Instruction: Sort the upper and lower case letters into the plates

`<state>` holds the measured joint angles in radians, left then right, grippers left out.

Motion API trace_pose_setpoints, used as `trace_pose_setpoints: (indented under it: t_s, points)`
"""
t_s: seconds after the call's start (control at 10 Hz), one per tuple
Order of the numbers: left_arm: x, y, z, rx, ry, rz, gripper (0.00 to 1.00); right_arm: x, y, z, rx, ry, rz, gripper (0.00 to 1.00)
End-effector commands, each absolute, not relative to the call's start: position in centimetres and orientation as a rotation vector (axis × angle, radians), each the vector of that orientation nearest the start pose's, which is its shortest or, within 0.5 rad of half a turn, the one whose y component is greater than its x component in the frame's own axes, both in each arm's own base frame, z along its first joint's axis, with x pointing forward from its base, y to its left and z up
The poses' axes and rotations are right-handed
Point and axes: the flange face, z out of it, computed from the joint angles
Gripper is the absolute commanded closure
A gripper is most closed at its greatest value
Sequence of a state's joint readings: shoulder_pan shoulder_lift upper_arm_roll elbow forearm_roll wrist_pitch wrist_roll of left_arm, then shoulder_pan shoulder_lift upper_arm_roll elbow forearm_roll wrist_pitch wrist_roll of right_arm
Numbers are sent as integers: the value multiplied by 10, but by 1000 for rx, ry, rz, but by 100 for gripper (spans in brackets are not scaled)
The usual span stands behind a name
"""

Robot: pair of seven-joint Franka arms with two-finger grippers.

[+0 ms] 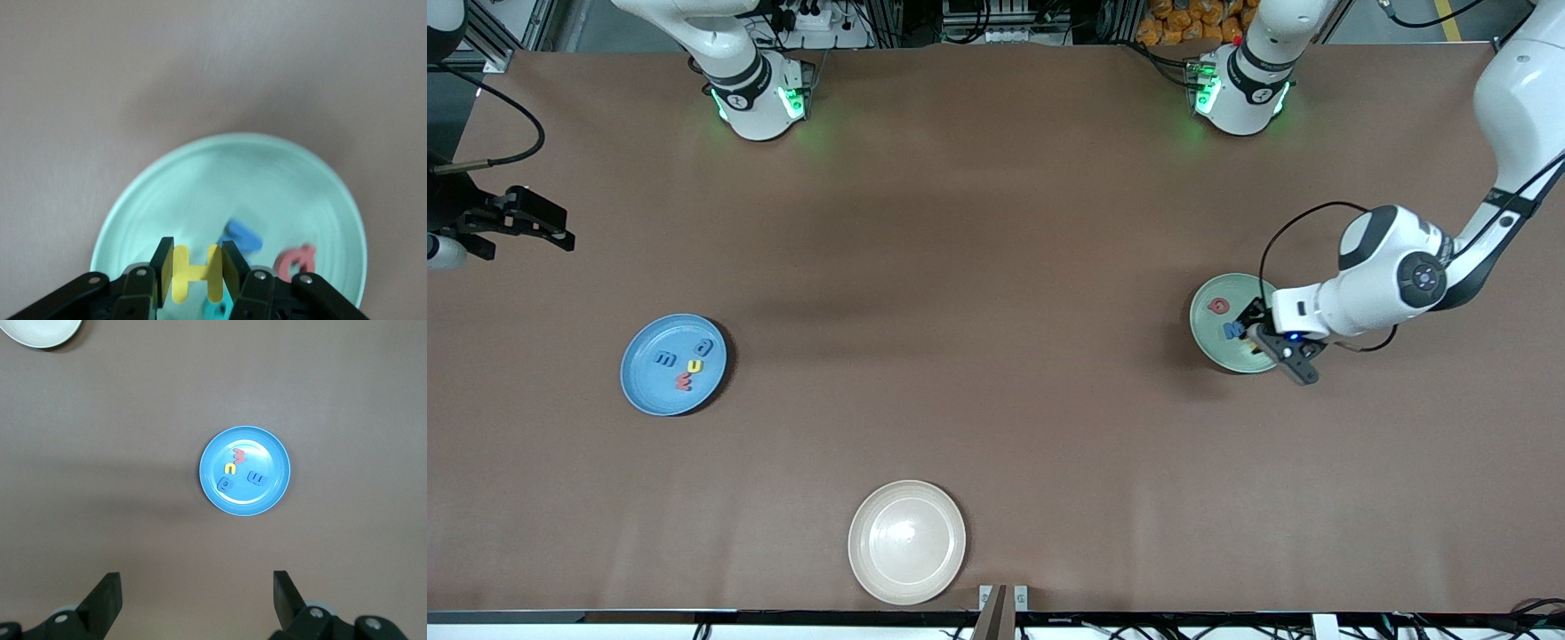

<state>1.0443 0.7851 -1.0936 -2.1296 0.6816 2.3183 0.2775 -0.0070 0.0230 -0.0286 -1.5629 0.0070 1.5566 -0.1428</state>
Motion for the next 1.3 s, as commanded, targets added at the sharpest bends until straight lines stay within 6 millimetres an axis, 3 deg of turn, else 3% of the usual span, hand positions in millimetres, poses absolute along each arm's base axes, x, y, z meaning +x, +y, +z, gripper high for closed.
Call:
trace_pose_setpoints:
  t_s: [0.0, 0.2, 0.4, 0.7, 1.0, 1.1, 1.2]
  points:
    - [553, -38, 240, -3045, 1187, 42, 60, 554, -20, 617, -3127, -139, 42, 0]
    - [564, -37, 260, -3036, 1097, 139, 55, 554, -20, 615, -3126, -139, 49, 0]
    - [579, -46, 301, -3025, 996, 204, 54, 554, -20, 615, -3126, -139, 49, 0]
    - [608, -54, 345, -3003, 943, 206, 39, 555, -20, 613, -3126, -139, 54, 0]
    - [635, -66, 403, -2978, 904, 214, 36, 555, -20, 613, -3126, -139, 54, 0]
    - [641, -59, 420, -3004, 857, 215, 0, 555, -21, 613, -3126, -137, 54, 0]
    - [647, -49, 432, -3047, 809, 195, 0, 555, -20, 613, -3126, -139, 56, 0]
